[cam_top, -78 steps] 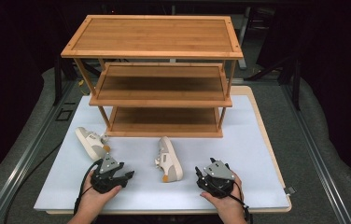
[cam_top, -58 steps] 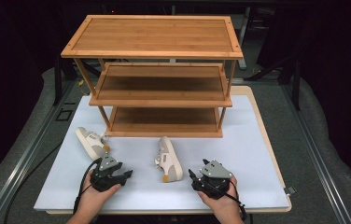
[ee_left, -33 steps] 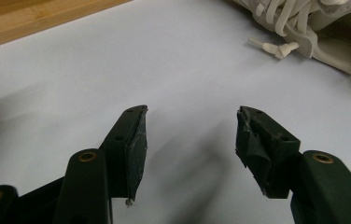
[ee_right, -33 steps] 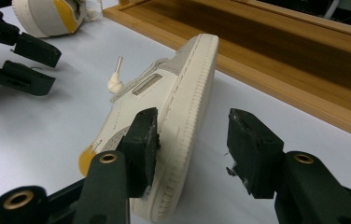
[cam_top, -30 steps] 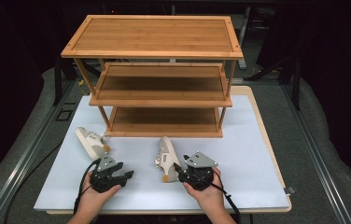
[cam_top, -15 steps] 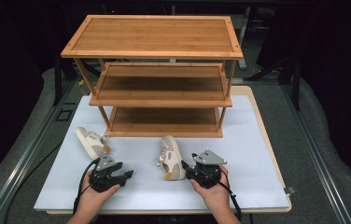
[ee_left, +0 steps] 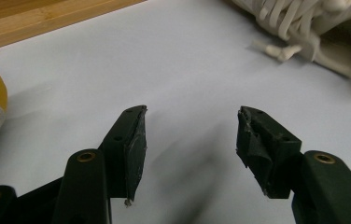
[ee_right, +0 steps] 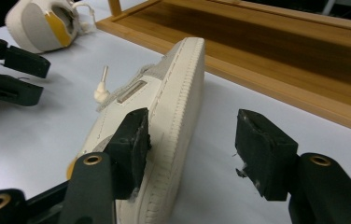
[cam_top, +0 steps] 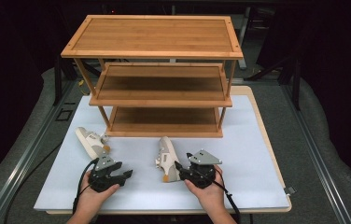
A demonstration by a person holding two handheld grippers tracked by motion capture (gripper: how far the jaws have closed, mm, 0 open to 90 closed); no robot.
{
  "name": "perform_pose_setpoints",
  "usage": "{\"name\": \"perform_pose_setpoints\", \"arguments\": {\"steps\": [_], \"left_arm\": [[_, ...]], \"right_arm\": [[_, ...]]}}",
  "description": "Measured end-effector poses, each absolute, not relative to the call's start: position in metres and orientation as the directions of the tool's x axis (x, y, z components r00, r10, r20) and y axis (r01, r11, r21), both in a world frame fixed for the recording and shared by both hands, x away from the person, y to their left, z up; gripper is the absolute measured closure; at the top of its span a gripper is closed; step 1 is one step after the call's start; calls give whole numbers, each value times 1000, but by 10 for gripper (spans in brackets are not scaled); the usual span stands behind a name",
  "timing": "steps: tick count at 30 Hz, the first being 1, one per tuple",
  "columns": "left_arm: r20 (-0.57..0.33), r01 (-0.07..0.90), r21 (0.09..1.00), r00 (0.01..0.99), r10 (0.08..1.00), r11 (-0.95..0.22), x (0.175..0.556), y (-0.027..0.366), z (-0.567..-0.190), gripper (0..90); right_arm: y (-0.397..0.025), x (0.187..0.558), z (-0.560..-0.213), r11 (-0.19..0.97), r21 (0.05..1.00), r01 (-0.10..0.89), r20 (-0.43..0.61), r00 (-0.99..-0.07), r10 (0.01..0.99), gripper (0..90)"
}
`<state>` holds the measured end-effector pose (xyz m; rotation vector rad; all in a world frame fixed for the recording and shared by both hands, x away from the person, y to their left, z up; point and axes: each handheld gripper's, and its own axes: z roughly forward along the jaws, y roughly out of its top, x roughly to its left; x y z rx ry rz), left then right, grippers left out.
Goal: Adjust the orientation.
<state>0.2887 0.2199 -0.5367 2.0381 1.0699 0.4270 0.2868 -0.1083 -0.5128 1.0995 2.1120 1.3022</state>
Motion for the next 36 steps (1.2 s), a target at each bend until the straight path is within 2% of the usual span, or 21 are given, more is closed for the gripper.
{"name": "perform_pose_setpoints", "arguments": {"steps": [2, 8, 13, 15, 16, 18, 19, 27, 33, 34, 36], "left_arm": [[-62, 547, 767, 584, 810, -336, 289, 221, -537, 425], [-65, 550, 767, 579, 813, -330, 290, 223, -537, 425], [-68, 554, 764, 580, 812, -332, 290, 223, -537, 425], [-67, 552, 766, 579, 813, -330, 290, 223, -537, 424], [-69, 555, 763, 580, 812, -331, 290, 223, -537, 424], [-71, 557, 762, 579, 812, -330, 290, 223, -537, 425], [-72, 557, 762, 578, 813, -329, 290, 223, -537, 424], [-70, 553, 767, 577, 814, -326, 289, 223, -537, 425], [-86, 563, 766, 567, 819, -310, 290, 225, -537, 425], [-86, 564, 765, 568, 818, -311, 290, 225, -538, 425], [-83, 562, 765, 571, 817, -315, 290, 225, -537, 425]], "right_arm": [[-110, 286, -512, 258, 878, 403, 23, -574, 819, 462], [-120, 288, -513, 234, 880, 414, 36, -548, 836, 465], [-139, 294, -516, 229, 850, 474, 18, -461, 887, 481], [-148, 294, -514, 194, 854, 482, 34, -424, 905, 515], [-152, 295, -512, 183, 859, 478, 35, -411, 911, 490], [-158, 295, -508, 124, 868, 480, 99, -413, 905, 534], [-159, 295, -506, 122, 873, 472, 97, -412, 906, 561], [-137, 303, -504, 179, 866, 467, 76, -478, 875, 607], [-124, 314, -512, 194, 833, 518, 86, -469, 879, 620], [-124, 316, -515, 194, 834, 517, 101, -489, 866, 624], [-122, 318, -517, 205, 821, 532, 72, -453, 888, 634]]}}
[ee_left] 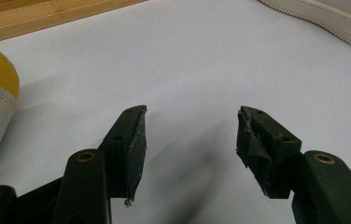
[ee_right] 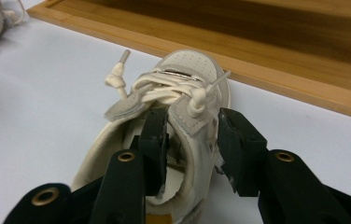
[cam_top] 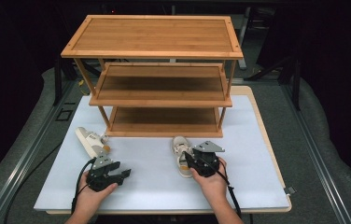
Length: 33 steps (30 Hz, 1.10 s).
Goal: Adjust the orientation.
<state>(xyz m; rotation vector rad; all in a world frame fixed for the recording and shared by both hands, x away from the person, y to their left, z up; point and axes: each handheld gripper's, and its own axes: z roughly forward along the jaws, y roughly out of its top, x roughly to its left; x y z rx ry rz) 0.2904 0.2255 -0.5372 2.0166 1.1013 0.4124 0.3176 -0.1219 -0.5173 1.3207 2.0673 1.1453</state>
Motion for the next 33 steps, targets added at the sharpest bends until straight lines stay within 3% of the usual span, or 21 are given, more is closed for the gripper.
{"name": "perform_pose_setpoints", "arguments": {"steps": [14, 25, 30, 33], "left_arm": [[-83, 560, 768, 570, 818, -312, 290, 227, -536, 425], [-85, 557, 773, 566, 820, -304, 289, 228, -534, 425], [-85, 551, 777, 570, 817, -304, 287, 227, -533, 425], [-88, 550, 779, 572, 816, -302, 287, 226, -533, 427]], "right_arm": [[-130, 313, -512, 160, 835, 527, 81, -405, 911, 761], [-145, 295, -497, 191, 860, 472, -28, -331, 943, 781], [-162, 280, -493, 247, 846, 473, -116, -289, 950, 781], [-173, 272, -496, 229, 836, 498, -109, -259, 960, 779]]}}
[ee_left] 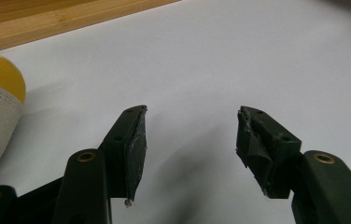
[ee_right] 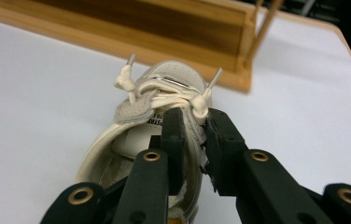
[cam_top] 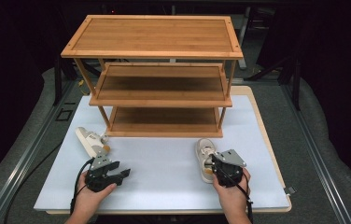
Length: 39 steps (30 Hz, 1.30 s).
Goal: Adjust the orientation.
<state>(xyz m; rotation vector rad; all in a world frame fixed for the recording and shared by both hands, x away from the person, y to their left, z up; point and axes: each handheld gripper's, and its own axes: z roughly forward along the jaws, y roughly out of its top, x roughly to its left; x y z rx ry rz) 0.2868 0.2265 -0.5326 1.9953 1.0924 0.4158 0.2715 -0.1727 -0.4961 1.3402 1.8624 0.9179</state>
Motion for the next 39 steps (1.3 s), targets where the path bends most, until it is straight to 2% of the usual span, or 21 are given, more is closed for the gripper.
{"name": "perform_pose_setpoints", "arguments": {"steps": [4, 6, 7, 9, 11, 15, 19, 25, 32, 39], "left_arm": [[-89, 545, 784, 574, 814, -299, 287, 225, -532, 428], [-82, 537, 790, 570, 817, -296, 286, 225, -530, 427], [-82, 537, 790, 570, 817, -296, 286, 225, -530, 427], [-45, 514, 807, 547, 836, -292, 283, 228, -524, 427], [-21, 497, 822, 516, 856, -280, 282, 233, -518, 427], [-11, 477, 842, 479, 877, -250, 282, 244, -510, 426], [38, 461, 849, 434, 900, -258, 284, 257, -502, 424], [17, 466, 859, 387, 922, -211, 292, 271, -496, 422], [6, 518, 834, 335, 942, -190, 297, 284, -503, 418], [-12, 525, 833, 330, 944, -173, 296, 290, -506, 426]], "right_arm": [[-176, 263, -500, 200, 820, 536, -74, -248, 966, 745], [-174, 258, -501, 179, 838, 515, -47, -259, 965, 689], [-174, 258, -501, 179, 838, 515, -47, -259, 965, 689], [-175, 254, -496, 148, 857, 493, -7, -276, 961, 601], [-178, 250, -493, 117, 871, 478, 26, -283, 959, 571], [-180, 247, -489, 94, 889, 449, 50, -300, 953, 558], [-180, 246, -488, 74, 899, 432, 82, -331, 940, 549], [-184, 247, -487, 56, 910, 412, 92, -330, 940, 539], [-190, 250, -489, 41, 906, 421, 109, -327, 939, 534], [-194, 252, -491, 28, 903, 429, 123, -321, 939, 533]]}}
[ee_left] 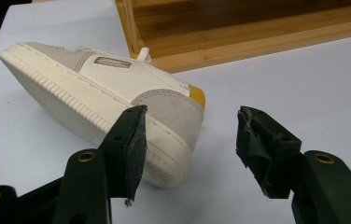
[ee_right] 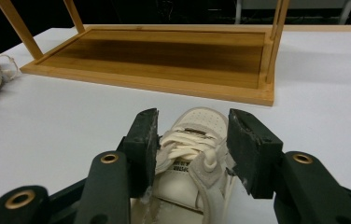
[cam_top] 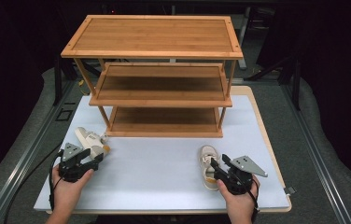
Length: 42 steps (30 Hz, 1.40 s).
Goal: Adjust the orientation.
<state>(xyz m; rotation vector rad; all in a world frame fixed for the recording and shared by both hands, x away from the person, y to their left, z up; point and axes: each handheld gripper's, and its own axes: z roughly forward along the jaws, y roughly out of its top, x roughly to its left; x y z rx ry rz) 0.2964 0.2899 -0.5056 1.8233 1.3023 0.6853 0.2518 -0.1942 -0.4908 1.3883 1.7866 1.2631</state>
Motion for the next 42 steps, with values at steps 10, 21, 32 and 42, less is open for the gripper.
{"name": "perform_pose_setpoints", "arguments": {"steps": [10, 21, 32, 42], "left_arm": [[-36, 557, 818, 298, 954, -143, 289, 300, -505, 425], [-104, 618, 784, 236, 966, -66, 277, 327, -513, 420], [-93, 587, 809, 171, 981, -25, 278, 335, -505, 394], [-151, 575, 817, 126, 980, 52, 299, 337, -497, 346]], "right_arm": [[-199, 254, -493, 9, 898, 439, 144, -313, 939, 533], [-201, 256, -493, 6, 900, 436, 144, -311, 940, 529], [-202, 257, -494, 2, 897, 442, 149, -308, 940, 527], [-203, 257, -494, 1, 898, 441, 148, -304, 941, 523]]}}
